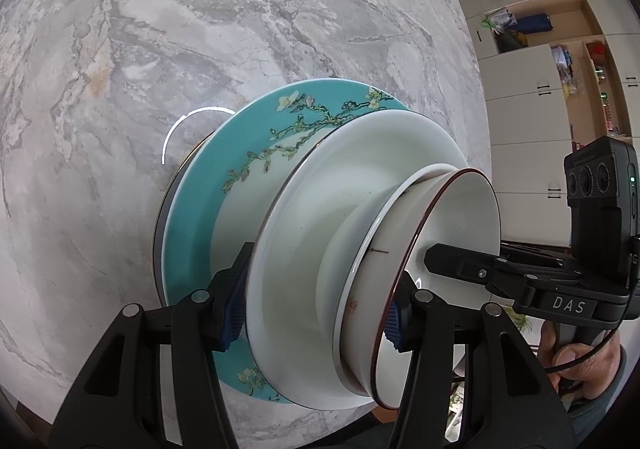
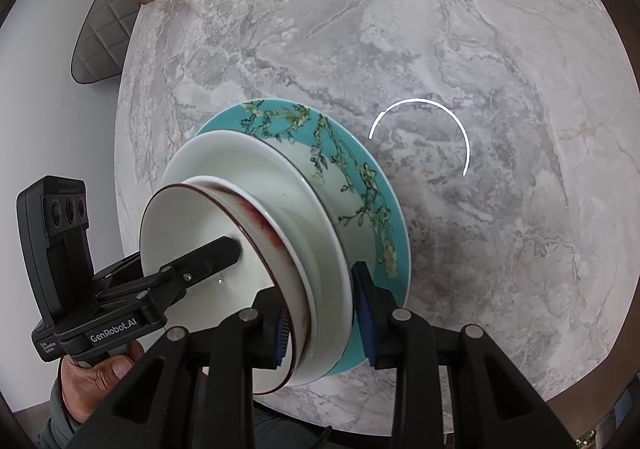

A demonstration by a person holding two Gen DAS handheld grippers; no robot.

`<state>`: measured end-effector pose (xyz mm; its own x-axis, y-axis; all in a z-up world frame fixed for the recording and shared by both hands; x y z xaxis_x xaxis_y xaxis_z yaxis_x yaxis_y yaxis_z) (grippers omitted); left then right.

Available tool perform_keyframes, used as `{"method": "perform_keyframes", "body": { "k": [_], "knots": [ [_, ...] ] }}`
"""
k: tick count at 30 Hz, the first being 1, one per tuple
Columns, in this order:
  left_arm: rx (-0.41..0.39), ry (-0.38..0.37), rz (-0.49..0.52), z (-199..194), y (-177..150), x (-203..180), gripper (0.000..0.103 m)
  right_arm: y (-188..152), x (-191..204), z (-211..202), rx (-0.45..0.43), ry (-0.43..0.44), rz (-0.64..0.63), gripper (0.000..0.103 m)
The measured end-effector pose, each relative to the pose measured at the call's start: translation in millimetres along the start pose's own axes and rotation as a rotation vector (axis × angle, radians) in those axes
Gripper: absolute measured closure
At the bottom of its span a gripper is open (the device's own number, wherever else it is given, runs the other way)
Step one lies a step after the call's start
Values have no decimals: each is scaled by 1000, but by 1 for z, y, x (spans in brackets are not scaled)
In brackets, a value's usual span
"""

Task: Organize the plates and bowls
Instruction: 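Carry the stack onto the remaining teal floral plate and lower it, then open both grippers and pull back from the stack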

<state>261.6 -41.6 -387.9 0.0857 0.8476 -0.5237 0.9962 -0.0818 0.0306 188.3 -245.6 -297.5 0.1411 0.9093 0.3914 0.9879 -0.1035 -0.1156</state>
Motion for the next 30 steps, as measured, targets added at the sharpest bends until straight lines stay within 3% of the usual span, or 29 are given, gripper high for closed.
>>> {"method": "perform_keyframes", "body": {
  "k": [4,13,20,30],
  "knots": [
    [-10,-13,-12,-3,-1,4,52,0,-2,-1,-8,14,5,69],
    [-32,-25,-26,-9,-6,8,48,1,2,-1,-23,51,7,56],
    [-64,-19,-19,-23,-9,6,32,5,10,-9,-52,70,-7,32],
    [-80,-39,-9,-47,-22,5,32,3,11,-27,-98,46,-5,22]
  ]
}}
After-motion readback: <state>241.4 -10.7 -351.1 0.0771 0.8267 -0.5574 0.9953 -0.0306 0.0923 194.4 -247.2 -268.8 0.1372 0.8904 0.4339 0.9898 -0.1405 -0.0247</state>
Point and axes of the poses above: each gripper's, at about its wrist camera, not at the fingertips, and z roughly the way its jaws point, x to its left, y to its top, the point moved 2 cm from there along z, roughly the way its jaws point, and after that the axes turned 3 degrees about z, right-handed, at the moved point
